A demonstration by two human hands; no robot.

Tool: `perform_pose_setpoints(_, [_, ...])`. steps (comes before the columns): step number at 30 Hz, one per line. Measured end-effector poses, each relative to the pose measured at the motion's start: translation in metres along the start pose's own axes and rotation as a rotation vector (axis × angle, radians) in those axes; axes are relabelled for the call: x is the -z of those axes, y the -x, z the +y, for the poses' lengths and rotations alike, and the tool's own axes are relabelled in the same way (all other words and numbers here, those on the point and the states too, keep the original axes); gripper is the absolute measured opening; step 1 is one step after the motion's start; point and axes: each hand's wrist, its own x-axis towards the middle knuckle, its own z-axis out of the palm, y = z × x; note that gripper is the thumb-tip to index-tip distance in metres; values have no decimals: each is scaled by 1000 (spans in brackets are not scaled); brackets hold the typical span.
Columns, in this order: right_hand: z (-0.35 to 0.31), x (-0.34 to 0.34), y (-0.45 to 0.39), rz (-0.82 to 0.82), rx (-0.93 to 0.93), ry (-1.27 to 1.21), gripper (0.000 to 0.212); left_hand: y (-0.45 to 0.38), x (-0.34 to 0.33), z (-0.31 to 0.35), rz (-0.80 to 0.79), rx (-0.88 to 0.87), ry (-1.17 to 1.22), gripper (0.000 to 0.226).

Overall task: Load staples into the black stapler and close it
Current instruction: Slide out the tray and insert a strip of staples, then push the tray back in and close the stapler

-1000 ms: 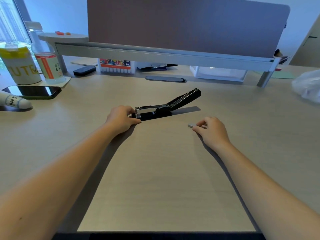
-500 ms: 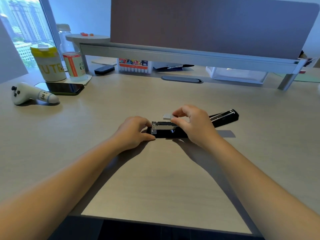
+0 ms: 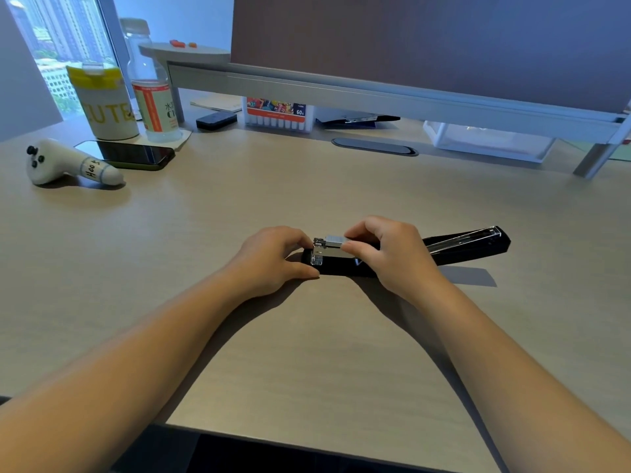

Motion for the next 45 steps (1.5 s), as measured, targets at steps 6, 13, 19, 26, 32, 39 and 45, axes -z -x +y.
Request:
perform_pose_setpoints(6, [1, 1, -2, -33, -10, -8, 16, -1, 0, 0, -1, -2, -2, 40])
perform_pose_setpoints(13, [3, 2, -2, -67, 13, 49, 19, 0, 0, -1, 0, -4, -1, 39])
perform_pose_setpoints(19, [6, 7, 4, -22, 61, 134, 17, -1, 0, 0, -6, -4, -13, 40])
perform_pose_setpoints(26, [7, 3, 4, -92, 73, 150, 18, 0, 0, 0, -4, -8, -6, 39])
perform_pose_setpoints(32, [6, 4, 6, -76, 81, 181, 28, -3, 1, -2, 9, -17, -61, 38])
perform_pose_setpoints(39, [26, 22, 8, 75, -117, 619, 52, -9, 14, -15, 56, 30, -110, 37])
perform_pose_setpoints(45, [38, 30, 8, 104, -292, 545, 56, -9, 17, -18, 34, 49, -72, 36])
